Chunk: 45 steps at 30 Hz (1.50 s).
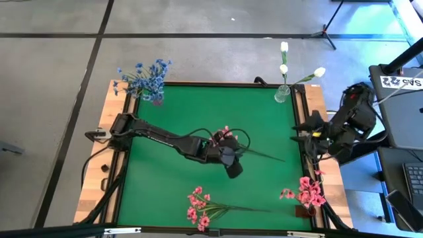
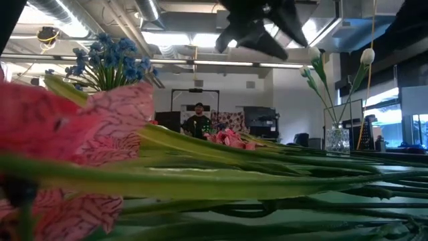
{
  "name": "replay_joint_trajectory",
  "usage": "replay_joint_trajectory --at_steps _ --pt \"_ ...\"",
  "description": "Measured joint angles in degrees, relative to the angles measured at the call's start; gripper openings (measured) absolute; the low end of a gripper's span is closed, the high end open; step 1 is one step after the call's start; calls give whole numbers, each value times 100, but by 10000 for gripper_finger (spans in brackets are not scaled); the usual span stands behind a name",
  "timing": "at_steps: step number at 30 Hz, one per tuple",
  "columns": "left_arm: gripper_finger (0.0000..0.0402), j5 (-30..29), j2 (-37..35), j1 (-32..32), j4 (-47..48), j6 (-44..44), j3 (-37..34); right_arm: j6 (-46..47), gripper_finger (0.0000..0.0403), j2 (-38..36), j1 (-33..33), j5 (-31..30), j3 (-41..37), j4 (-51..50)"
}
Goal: Sort flowers into vase by color
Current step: Put the top pink flowers into the red vase
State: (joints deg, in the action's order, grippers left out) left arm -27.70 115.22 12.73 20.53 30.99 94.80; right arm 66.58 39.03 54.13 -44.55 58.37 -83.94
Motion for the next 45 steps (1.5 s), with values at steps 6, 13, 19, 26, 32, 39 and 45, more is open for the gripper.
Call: replay_joint_trajectory --at_steps 6,13,19,26,32,39,45 --pt "171 15 2 158 -339 4 9 -1890 214 511 -1206 710 -194 1181" --pt "171 342 2 317 -662 721 8 -3550 214 1384 -3124 2539 -1012 3520" --pt "170 624 -58 658 -59 1291 7 -4446 214 2481 -4318 3171 -1180 4544" --pt "170 107 -599 1118 1462 2026 4 -5241 229 3638 -4944 3836 -1178 5816" --pt "170 -242 -763 1338 2046 2267 2 -5720 275 4672 -5194 3947 -1178 6855" --pt "169 -322 -970 1357 2710 2266 2 -5812 258 5485 -5193 3964 -1178 7218" --pt "169 -493 -1040 1367 3101 2246 -7 -5816 191 5776 -5191 3978 -1159 7194"
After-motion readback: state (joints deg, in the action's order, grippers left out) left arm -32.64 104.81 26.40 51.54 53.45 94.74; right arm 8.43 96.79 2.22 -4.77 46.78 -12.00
